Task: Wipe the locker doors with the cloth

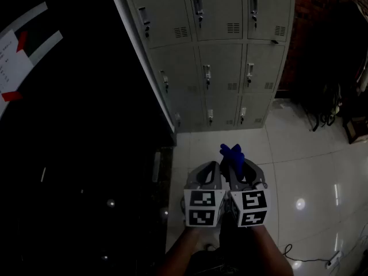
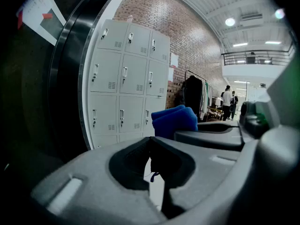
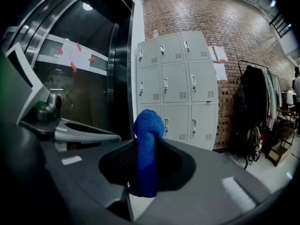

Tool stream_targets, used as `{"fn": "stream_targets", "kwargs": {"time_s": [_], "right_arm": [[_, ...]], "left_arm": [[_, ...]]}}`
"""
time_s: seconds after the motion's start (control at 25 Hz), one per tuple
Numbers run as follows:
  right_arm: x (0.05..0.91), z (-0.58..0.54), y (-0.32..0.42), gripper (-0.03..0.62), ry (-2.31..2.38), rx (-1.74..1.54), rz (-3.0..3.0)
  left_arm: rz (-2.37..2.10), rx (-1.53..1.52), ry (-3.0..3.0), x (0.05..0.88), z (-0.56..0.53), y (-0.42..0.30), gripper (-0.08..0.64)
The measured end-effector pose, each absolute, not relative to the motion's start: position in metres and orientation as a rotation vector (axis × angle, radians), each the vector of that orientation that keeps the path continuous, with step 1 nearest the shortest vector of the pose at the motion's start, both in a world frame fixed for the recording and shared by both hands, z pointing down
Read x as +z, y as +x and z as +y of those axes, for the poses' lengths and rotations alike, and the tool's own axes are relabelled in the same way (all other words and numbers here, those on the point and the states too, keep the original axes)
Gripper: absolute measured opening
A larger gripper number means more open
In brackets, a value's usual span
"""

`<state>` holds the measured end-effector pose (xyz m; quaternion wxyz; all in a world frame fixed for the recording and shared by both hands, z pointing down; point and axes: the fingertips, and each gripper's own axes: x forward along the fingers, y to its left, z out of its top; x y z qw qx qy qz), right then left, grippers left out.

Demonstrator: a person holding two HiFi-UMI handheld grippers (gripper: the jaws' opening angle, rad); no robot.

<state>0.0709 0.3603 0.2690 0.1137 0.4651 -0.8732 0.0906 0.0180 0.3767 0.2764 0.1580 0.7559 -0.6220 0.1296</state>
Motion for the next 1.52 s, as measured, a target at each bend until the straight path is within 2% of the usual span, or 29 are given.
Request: {"fn": "stream_targets", "kwargs": {"time_s": [0.52, 1.04, 1.52], "right_arm": [[0.245, 0.141, 0.053, 0.083, 1.269, 0.255, -2.630], [0.254, 0.038, 0.025, 0.083, 1.208, 0.217, -2.677], [0.250, -0.078, -0.046, 0.084, 1.248, 0.095, -2.746]], "left_arm": [[-1.847, 0.401, 2.118, 0.259, 0.162, 0.006, 0.003], [-1.902, 0.385, 2.104, 0.264, 0.060, -0.019, 0.003], [-1.901, 0.341, 2.155, 0.273, -0.053, -0.085, 0.003]]}}
